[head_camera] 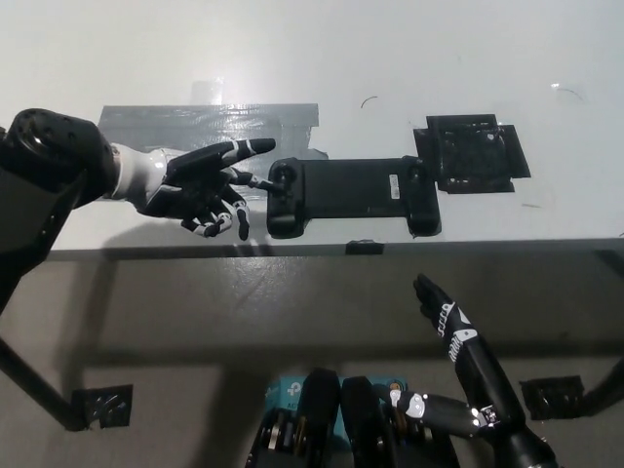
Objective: A controller is being placed at the center of the desk near the left hand and the robot uses its left hand's index finger to press a button at the left area of the controller
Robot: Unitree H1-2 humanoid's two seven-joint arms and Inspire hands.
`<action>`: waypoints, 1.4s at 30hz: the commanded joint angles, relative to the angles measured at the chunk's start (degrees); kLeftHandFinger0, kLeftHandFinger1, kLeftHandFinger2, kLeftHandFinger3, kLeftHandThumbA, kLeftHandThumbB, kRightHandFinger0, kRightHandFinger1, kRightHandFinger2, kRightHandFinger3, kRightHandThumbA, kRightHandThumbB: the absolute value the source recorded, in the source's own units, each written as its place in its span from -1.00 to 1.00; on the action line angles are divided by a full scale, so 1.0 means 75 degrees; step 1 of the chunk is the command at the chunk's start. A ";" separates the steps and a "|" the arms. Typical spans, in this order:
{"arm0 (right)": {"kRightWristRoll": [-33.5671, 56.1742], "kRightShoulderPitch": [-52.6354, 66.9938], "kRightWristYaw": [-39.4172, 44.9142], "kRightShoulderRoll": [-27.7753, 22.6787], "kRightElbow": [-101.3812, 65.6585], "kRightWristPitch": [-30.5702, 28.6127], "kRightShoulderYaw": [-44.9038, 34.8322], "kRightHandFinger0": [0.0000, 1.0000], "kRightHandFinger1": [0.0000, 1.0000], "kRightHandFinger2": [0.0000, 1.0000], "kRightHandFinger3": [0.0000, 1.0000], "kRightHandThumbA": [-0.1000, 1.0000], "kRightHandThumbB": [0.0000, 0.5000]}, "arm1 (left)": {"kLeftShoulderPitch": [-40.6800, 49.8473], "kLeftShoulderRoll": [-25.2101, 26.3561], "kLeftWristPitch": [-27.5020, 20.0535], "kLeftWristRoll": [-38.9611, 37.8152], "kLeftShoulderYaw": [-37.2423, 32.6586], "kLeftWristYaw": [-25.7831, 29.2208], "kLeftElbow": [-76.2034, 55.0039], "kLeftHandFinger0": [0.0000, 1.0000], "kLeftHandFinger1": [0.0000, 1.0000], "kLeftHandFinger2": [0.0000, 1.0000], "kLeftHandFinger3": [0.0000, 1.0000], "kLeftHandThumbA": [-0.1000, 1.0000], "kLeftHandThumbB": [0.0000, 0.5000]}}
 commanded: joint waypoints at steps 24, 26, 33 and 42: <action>-0.0048 -0.0275 0.0108 0.0068 -0.0384 0.0092 0.0059 1.00 1.00 1.00 1.00 0.86 0.02 | -0.0049 -0.0306 0.0135 0.0808 0.0855 0.0871 -0.0302 -1.00 -0.74 -0.24 1.00 1.00 1.00; -0.0060 -0.0295 0.0108 0.0070 -0.0380 0.0101 0.0063 1.00 1.00 1.00 1.00 0.87 0.02 | -0.0039 -0.0366 0.0135 0.0770 0.0885 0.0851 -0.0202 -1.00 -0.76 -0.26 1.00 1.00 1.00; -0.0075 -0.0329 0.0105 0.0075 -0.0429 0.0136 0.0066 1.00 1.00 1.00 1.00 0.88 0.05 | -0.0075 -0.0373 0.0135 0.0934 0.0603 0.0535 -0.0006 -0.96 -0.78 -0.21 1.00 1.00 0.98; -0.0092 -0.0390 0.0099 0.0086 -0.0355 0.0096 0.0077 1.00 1.00 1.00 1.00 0.86 0.01 | -0.0093 -0.0474 0.0135 0.1040 0.0496 0.0489 0.0133 -0.90 -0.51 0.07 1.00 1.00 0.90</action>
